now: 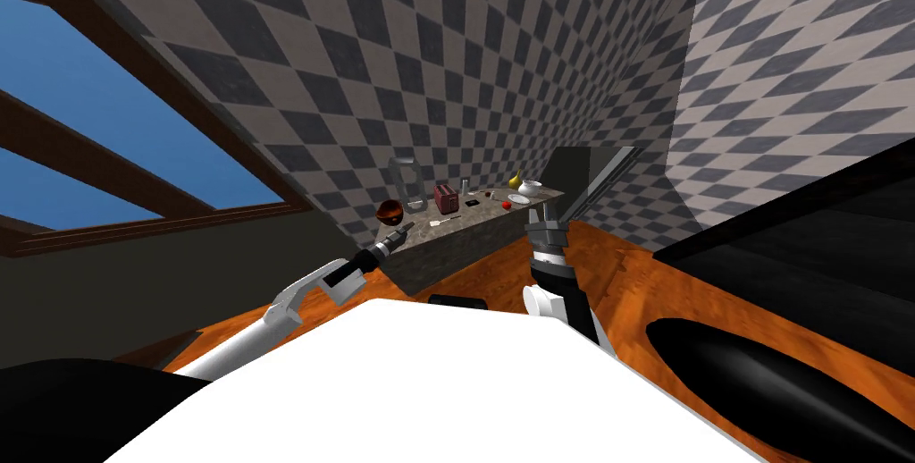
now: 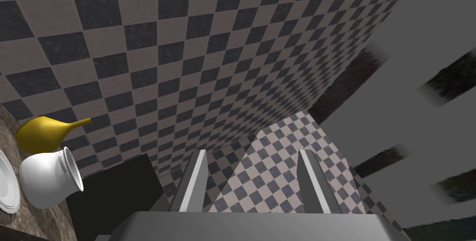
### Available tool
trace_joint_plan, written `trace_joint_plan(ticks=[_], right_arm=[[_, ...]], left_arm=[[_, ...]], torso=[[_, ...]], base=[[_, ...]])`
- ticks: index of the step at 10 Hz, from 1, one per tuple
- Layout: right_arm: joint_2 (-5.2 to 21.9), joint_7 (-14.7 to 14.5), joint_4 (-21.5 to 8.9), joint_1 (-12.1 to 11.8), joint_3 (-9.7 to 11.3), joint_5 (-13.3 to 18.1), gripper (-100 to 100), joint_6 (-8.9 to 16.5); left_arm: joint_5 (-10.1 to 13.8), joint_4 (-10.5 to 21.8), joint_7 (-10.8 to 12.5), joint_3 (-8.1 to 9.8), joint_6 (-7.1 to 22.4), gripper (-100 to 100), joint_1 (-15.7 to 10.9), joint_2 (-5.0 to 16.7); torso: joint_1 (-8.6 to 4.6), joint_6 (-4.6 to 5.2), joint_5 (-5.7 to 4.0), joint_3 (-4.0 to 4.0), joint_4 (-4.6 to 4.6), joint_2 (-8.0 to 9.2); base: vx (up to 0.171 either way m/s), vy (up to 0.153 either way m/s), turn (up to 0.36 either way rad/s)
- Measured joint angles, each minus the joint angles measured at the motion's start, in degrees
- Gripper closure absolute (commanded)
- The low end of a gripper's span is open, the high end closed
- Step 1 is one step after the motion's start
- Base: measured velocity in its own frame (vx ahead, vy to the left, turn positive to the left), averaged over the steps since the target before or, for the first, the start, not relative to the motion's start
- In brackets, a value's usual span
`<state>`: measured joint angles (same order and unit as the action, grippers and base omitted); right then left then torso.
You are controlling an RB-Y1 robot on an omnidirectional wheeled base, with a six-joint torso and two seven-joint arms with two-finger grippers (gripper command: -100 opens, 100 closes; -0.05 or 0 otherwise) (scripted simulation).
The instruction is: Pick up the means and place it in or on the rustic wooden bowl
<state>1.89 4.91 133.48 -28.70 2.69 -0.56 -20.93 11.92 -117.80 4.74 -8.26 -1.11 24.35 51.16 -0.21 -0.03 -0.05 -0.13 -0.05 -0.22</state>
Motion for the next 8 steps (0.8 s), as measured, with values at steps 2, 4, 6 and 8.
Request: trace_joint_plan(ticks=[2,4,6,8], right_arm=[[0.0,0.0,0.0,0.0,0.0,0.0,0,0.0],[0.0,0.0,0.0,0.0,0.0,0.0,0,0.0],[0.0,0.0,0.0,0.0,0.0,0.0,0,0.0],[0.0,0.0,0.0,0.0,0.0,0.0,0,0.0]], left_arm=[[-0.1,1.4,-0.6,-0.44,3.0,-100,-0.1,2.7],[-0.2,1.8,-1.1,-0.38,5.8,-100,0.4,5.0],[-0.5,4.5,-1.9,-0.88,7.9,-100,0.8,7.9],[-0.1,5.0,-2.1,-0.01,9.9,-100,2.1,11.6]], torso=[[-0.12,-0.01,-0.03,-0.04,-0.02,-0.06],[-0.03,-0.02,-0.01,0.0,0.0,0.0],[-0.08,-0.01,-0.02,-0.09,-0.03,-0.16],[-0.08,-0.01,-0.03,-0.08,-0.03,-0.14]], base=[[0.066,-0.083,-0.062],[0.064,-0.064,-0.054],[0.11,-0.074,-0.056],[0.106,-0.086,-0.068]])
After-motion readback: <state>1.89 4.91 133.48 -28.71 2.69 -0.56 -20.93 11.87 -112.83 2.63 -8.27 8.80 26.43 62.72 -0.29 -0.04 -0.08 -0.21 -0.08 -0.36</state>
